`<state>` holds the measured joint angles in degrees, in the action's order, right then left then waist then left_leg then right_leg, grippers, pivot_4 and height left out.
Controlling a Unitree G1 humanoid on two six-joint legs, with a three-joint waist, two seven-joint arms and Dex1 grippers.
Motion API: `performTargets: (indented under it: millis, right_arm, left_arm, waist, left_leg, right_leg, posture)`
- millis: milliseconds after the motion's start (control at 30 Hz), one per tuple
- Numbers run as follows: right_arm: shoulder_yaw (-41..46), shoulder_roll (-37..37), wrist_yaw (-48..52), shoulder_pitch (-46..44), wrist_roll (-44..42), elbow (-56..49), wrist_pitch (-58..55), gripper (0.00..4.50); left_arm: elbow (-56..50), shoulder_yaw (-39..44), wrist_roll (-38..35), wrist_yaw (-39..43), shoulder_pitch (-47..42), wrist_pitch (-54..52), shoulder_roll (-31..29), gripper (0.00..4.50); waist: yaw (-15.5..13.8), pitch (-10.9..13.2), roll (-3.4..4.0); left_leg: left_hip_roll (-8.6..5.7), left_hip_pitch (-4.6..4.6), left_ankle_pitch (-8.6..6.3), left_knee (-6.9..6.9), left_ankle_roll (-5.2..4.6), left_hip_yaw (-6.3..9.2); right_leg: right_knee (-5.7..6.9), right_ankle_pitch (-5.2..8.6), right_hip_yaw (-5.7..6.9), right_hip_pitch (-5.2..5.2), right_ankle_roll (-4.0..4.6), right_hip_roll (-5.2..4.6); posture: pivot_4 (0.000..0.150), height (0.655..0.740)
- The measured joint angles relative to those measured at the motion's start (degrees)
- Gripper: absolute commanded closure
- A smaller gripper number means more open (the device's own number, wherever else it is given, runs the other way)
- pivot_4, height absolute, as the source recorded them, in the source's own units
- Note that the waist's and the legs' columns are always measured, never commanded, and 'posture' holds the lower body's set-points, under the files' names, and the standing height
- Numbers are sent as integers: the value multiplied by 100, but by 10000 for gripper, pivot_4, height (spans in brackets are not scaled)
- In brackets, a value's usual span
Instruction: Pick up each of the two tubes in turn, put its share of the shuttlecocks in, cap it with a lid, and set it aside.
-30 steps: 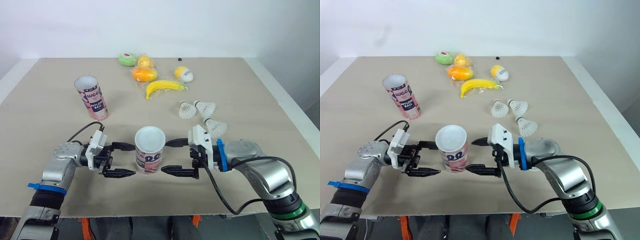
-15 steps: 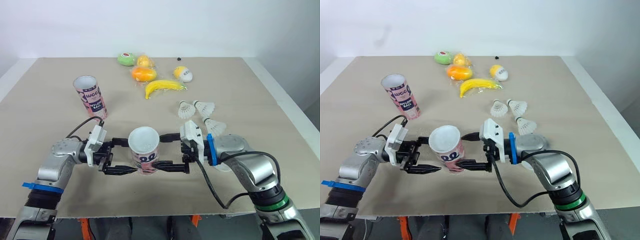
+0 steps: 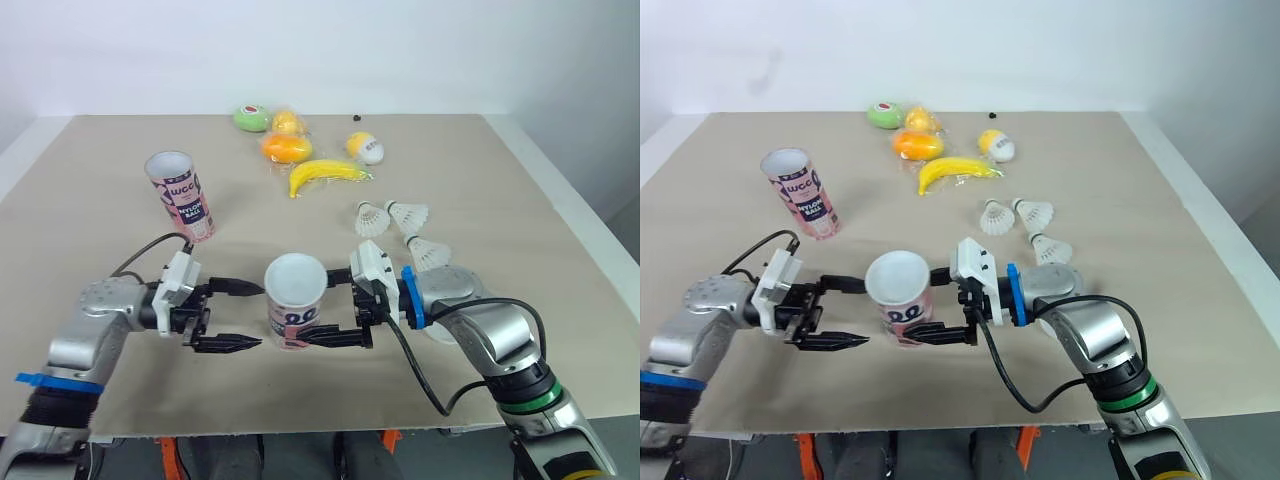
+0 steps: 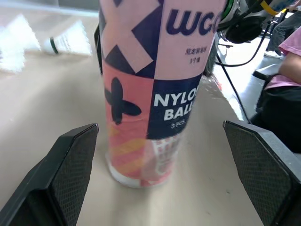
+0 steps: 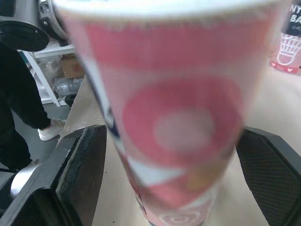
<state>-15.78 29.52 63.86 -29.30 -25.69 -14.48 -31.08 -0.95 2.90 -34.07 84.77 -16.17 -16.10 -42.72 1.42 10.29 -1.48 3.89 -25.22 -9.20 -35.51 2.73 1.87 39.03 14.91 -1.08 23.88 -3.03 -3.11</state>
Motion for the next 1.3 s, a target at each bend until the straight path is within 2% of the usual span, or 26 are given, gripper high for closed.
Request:
performTargets:
  millis: [200,600,700,767,800,833,1000,1133,1233,1300]
  right_arm:
    - [-1,-89,4,-42,13,101,87,61]
    - [-34,-309,172,-214,145,531,343,61]
    - [-40,-334,239,-221,160,580,370,8125]
    - [-41,-335,248,-230,172,605,398,15836]
    - [-41,-336,254,-236,173,620,407,17784]
    - [-40,-337,259,-246,173,632,413,17784]
    - [-25,-337,261,-263,143,632,399,17784]
    - [432,-235,164,-315,-219,457,159,17784]
    - [1304,107,-128,-375,-612,302,26,17784]
    - [2235,546,-539,-553,-683,571,4,17784]
  left_arm:
    - [-402,715,-660,-89,182,-1005,-740,891]
    - [-641,893,-856,-336,410,-1205,-777,891]
    - [-643,934,-868,-378,415,-1189,-777,0]
    - [-647,936,-867,-423,415,-1178,-773,0]
    - [-648,936,-867,-429,415,-1172,-767,0]
    - [-648,936,-867,-430,415,-1147,-752,0]
    - [-627,801,-793,-419,308,-870,-435,0]
    - [-487,517,-716,-438,-146,-656,46,0]
    - [-360,315,-704,-518,-570,-628,463,0]
    - [-243,217,-712,-595,-850,-624,745,0]
  waist:
    - [-6,4,1]
    - [-18,6,-2]
    - [-18,6,-2]
    - [-18,6,-2]
    - [-19,6,-2]
    - [-19,6,-2]
    - [-23,6,-3]
    - [-45,9,-4]
    - [-50,10,-5]
    - [-75,13,-2]
  left_leg:
    - [1,0,0,2,1,-2]
    - [2,0,0,2,2,-3]
    - [2,0,0,2,2,-3]
    - [2,0,0,1,2,-3]
    - [2,0,0,1,2,-3]
    - [2,0,0,1,2,-3]
    - [2,-1,1,0,2,-3]
    - [0,-7,2,-12,4,-2]
    - [0,-12,2,-22,5,-2]
    - [-3,-15,3,-30,5,-2]
  right_leg:
    - [2,10,2,2,12,-2]
    - [3,3,2,3,4,0]
    - [3,3,2,3,4,0]
    - [3,3,2,2,4,0]
    - [3,3,1,3,4,0]
    - [3,2,2,3,6,0]
    - [3,0,2,2,3,0]
    - [3,-9,0,-1,-6,0]
    - [1,-14,0,-4,-12,0]
    - [0,-20,-1,-3,-17,-2]
  posture:
    - [1500,6895]
    - [1500,6895]
    - [1500,6895]
    - [1500,6895]
    - [1500,6895]
    - [1500,6895]
    - [1500,6895]
    - [1500,6895]
    - [1500,6895]
    - [1500,6895]
